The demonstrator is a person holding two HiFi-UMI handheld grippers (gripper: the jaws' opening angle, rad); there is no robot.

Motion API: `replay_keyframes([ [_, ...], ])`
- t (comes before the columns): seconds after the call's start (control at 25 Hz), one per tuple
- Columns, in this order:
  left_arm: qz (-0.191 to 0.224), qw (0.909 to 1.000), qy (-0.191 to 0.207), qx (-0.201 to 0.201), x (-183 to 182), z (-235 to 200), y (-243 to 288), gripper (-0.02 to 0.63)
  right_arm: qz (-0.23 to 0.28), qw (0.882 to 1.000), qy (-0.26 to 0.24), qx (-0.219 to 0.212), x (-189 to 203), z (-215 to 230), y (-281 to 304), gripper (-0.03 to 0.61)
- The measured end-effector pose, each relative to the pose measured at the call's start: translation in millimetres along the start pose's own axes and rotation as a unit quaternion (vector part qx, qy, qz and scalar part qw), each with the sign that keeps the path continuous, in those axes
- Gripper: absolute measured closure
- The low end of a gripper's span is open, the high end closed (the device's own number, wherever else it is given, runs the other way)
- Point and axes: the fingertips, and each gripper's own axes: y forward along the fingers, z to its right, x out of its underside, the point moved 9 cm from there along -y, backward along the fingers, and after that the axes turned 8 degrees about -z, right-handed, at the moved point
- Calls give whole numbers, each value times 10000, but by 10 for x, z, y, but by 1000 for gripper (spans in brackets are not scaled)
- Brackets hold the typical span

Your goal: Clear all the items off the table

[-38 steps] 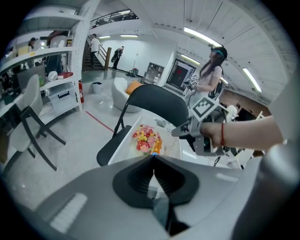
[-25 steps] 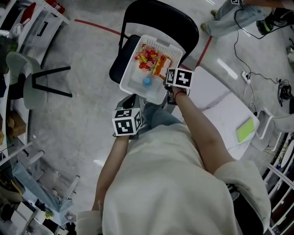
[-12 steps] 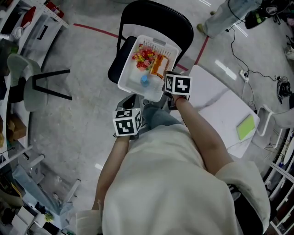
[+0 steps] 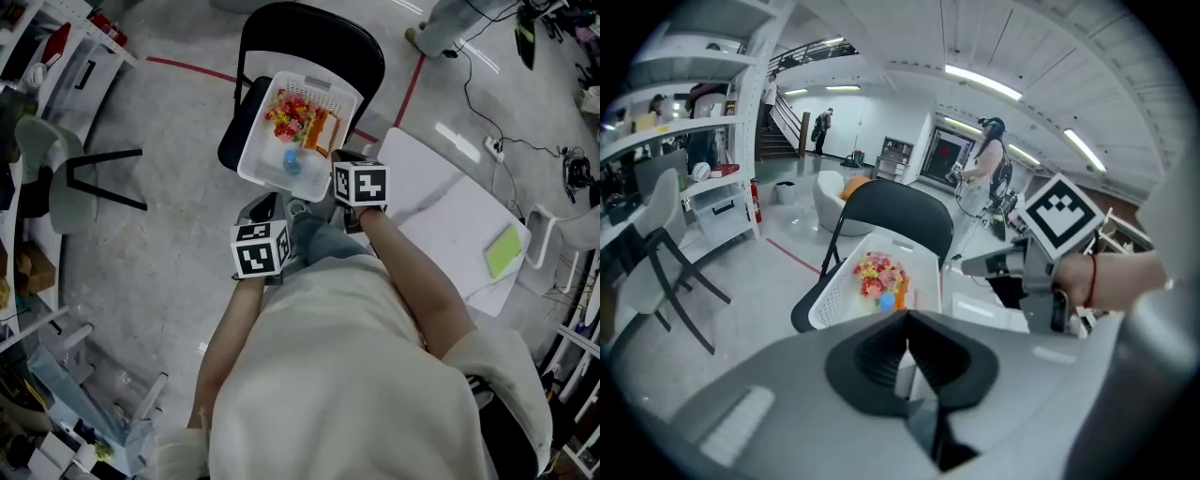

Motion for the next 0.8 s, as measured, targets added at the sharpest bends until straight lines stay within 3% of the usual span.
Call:
replay_keyframes([
  [0.8, 305, 9995, 2, 32, 832, 246, -564, 604, 475, 9955, -690, -450, 894, -527, -686, 580],
])
